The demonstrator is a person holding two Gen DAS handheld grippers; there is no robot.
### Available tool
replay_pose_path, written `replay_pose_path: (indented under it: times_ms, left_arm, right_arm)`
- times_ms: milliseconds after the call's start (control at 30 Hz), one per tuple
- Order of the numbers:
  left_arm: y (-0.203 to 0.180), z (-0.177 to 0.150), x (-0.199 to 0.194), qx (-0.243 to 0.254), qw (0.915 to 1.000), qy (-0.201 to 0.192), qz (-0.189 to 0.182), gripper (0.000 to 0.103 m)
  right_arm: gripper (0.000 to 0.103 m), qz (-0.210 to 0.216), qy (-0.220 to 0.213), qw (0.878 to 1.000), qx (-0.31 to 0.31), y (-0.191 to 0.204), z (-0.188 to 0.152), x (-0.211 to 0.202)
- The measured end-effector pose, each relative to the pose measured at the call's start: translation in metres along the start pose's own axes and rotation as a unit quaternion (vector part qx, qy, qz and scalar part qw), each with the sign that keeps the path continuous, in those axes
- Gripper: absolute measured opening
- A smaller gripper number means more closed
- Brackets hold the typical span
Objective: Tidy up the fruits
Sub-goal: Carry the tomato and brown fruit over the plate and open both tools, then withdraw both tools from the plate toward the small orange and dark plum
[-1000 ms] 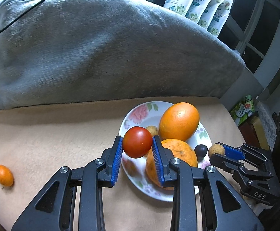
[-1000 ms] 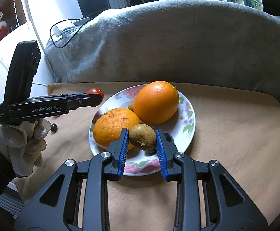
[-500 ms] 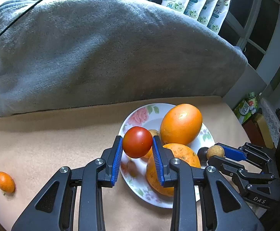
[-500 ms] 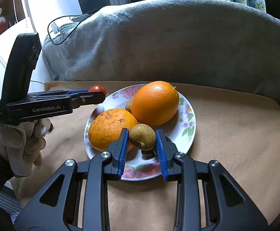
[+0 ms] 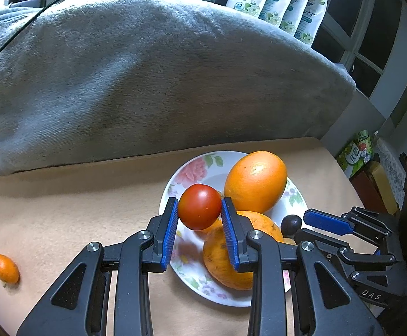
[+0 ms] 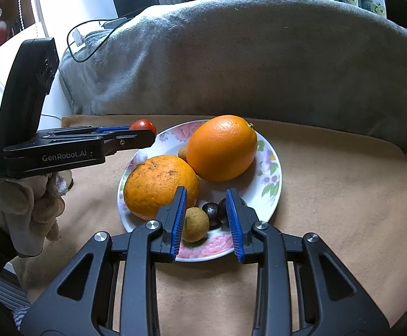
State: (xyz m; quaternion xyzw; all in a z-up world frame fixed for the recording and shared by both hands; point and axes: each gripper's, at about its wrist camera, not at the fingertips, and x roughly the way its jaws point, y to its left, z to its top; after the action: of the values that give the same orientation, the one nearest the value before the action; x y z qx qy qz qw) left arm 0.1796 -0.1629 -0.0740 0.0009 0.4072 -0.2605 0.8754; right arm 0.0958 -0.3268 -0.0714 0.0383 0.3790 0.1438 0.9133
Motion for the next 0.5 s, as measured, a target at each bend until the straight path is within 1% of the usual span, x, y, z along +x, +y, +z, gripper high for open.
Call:
replay_pose_path:
  times_ms: [67, 100, 133, 167, 233, 333, 433, 467, 500]
  left_arm:
    - [0.0000, 0.0000, 0.0003, 0.000, 1.0000, 0.001, -0.003, 0.032]
    - [0.0000, 0.0001, 0.0000, 0.001, 1.0000, 0.000, -0.003, 0.038]
    - [-0.0005, 0.0003, -0.0010, 0.003, 1.0000, -0.002, -0.004, 0.040]
    - [-0.0013, 0.0006, -0.0014, 0.004, 1.0000, -0.004, -0.005, 0.042]
    - [-0.0031, 0.0014, -0.0033, 0.008, 0.9999, -0.007, -0.004, 0.042]
    - [-0.0061, 0.0022, -0.0052, 0.013, 0.9999, -0.010, -0.003, 0.048]
    - [-0.0082, 0.0030, -0.0059, 0.013, 0.9998, -0.012, -0.003, 0.050]
    - [-0.0082, 0.0029, -0.0060, 0.014, 0.9998, -0.012, -0.004, 0.052]
    - [-0.0081, 0.0026, -0.0065, 0.014, 0.9998, -0.013, -0.003, 0.057]
  right_arm:
    - [0.032, 0.000, 0.000, 1.000, 0.000, -0.0003, 0.0003, 0.0001]
    - [0.035, 0.000, 0.000, 1.000, 0.000, -0.0004, 0.0002, 0.0000]
    - [0.045, -0.002, -0.002, 1.000, 0.000, -0.0005, 0.0000, -0.0007]
    - [0.052, -0.004, -0.006, 1.000, 0.000, -0.0005, -0.0002, -0.0019]
    - [0.053, -0.004, -0.008, 1.000, 0.000, -0.0007, -0.0004, -0.0033]
    - [0.054, -0.006, -0.009, 1.000, 0.000, -0.0012, -0.0005, -0.0047]
    - [0.062, -0.010, -0.011, 1.000, -0.002, 0.0002, -0.0011, -0.0057]
    - [0.062, -0.010, -0.010, 1.000, -0.003, 0.0012, -0.0014, -0.0061]
    - [0.062, -0.010, -0.010, 1.000, -0.003, 0.0021, -0.0019, -0.0065]
